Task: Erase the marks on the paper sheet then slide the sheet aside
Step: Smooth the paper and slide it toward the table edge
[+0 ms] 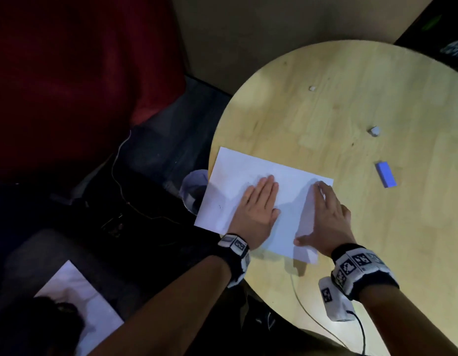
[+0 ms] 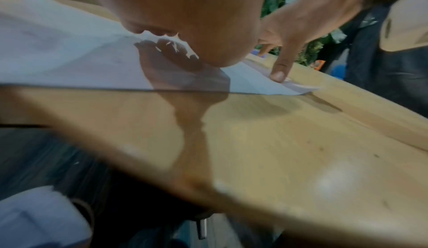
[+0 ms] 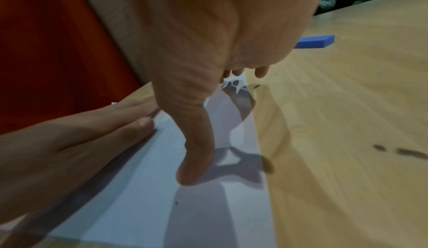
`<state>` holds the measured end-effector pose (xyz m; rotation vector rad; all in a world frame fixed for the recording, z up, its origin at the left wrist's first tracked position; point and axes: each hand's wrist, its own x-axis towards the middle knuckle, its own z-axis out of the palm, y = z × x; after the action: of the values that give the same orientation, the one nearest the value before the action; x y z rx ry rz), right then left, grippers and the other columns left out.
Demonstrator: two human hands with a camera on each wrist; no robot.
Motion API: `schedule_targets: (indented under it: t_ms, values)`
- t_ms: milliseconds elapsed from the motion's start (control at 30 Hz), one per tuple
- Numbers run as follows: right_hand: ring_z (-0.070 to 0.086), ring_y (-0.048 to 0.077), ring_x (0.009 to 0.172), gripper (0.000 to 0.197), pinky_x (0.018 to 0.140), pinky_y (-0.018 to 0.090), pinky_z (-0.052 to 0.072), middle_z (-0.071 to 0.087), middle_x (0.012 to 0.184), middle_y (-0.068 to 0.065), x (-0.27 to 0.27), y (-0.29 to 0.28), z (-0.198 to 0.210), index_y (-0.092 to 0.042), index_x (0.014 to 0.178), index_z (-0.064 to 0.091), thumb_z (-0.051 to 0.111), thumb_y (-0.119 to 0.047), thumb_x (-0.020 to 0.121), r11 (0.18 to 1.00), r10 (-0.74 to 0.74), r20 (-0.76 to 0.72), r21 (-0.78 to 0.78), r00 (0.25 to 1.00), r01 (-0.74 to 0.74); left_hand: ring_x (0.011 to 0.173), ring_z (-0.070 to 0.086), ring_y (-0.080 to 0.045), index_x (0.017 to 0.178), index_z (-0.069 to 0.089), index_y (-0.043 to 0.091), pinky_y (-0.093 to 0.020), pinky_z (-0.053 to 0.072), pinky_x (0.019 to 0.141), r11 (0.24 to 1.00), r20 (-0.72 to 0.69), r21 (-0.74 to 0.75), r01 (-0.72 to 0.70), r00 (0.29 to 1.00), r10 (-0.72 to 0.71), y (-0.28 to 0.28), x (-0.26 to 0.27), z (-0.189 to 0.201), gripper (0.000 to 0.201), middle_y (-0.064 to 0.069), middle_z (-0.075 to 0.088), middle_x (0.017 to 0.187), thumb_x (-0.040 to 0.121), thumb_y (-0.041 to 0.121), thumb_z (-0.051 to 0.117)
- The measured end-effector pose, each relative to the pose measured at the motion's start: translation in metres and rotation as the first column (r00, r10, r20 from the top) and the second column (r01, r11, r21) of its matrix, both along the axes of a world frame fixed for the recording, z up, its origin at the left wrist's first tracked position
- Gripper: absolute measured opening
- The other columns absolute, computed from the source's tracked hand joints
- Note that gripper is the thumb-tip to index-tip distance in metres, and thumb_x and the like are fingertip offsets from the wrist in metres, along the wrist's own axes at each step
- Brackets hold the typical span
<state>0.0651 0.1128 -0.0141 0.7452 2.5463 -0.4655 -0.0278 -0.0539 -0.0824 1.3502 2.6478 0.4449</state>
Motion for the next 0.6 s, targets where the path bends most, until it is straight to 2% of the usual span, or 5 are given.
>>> schedule_targets:
  t_ms: [133,300,367,500,600]
  values:
    - [-0.013,0.013,0.146,0.140,0.116,0.038,0.005,-0.026,0.156,-0.006,-0.011,0.004,-0.001,-0.025,0.150,-0.018,0.084,-0.050,0.058,0.985,0.170,0.075,-0.039,0.983,-0.168,0.156,0.010,-0.020,0.160,0.021,0.011,-0.042,0.016,0.124,0.996,0.079,-0.051,0.077,0.994,-0.073,0.012,0.011,0.000,0.060,-0.005,0.012,0.168,0.108,0.040,0.021]
    - [-0.017,0.011,0.145,0.140,0.117,0.038,-0.001,-0.029,0.155,-0.006,-0.011,0.003,-0.003,-0.026,0.149,-0.018,0.085,-0.048,0.057,0.986,0.161,0.095,-0.060,0.982,-0.156,0.154,0.018,-0.024,0.158,0.026,0.004,-0.045,0.014,0.125,0.979,-0.015,-0.084,-0.187,0.982,0.187,-0.008,-0.018,-0.003,0.059,-0.010,0.019,0.166,0.107,0.034,0.027]
    - [-0.017,0.012,0.145,0.139,0.117,0.037,-0.002,-0.028,0.155,-0.006,-0.012,0.002,-0.004,-0.025,0.150,-0.016,0.086,-0.047,0.058,0.986,0.159,0.092,-0.055,0.983,-0.154,0.155,0.016,-0.023,0.158,0.026,0.005,-0.045,0.013,0.125,0.992,0.003,-0.028,-0.126,0.992,0.127,0.005,-0.014,0.002,0.059,-0.010,0.019,0.167,0.107,0.034,0.027]
    - [-0.010,0.014,0.146,0.132,0.117,0.039,0.002,-0.025,0.157,-0.005,-0.008,0.003,-0.003,-0.025,0.152,-0.007,0.084,-0.050,0.059,0.986,0.164,0.085,-0.031,0.983,-0.162,0.155,0.013,-0.018,0.159,0.024,0.011,-0.043,0.015,0.125,0.989,0.087,-0.016,0.147,0.986,-0.145,0.028,0.013,0.006,0.060,-0.003,0.018,0.167,0.106,0.040,0.025]
    - [-0.011,0.014,0.146,0.135,0.117,0.038,0.002,-0.027,0.156,-0.006,-0.003,0.002,-0.002,-0.025,0.151,-0.014,0.083,-0.050,0.060,0.988,0.156,0.097,-0.025,0.983,-0.154,0.154,0.019,-0.020,0.158,0.029,0.011,-0.045,0.018,0.123,0.999,0.086,-0.031,0.034,0.996,-0.031,0.004,-0.006,-0.001,0.060,-0.005,0.022,0.166,0.106,0.040,0.028]
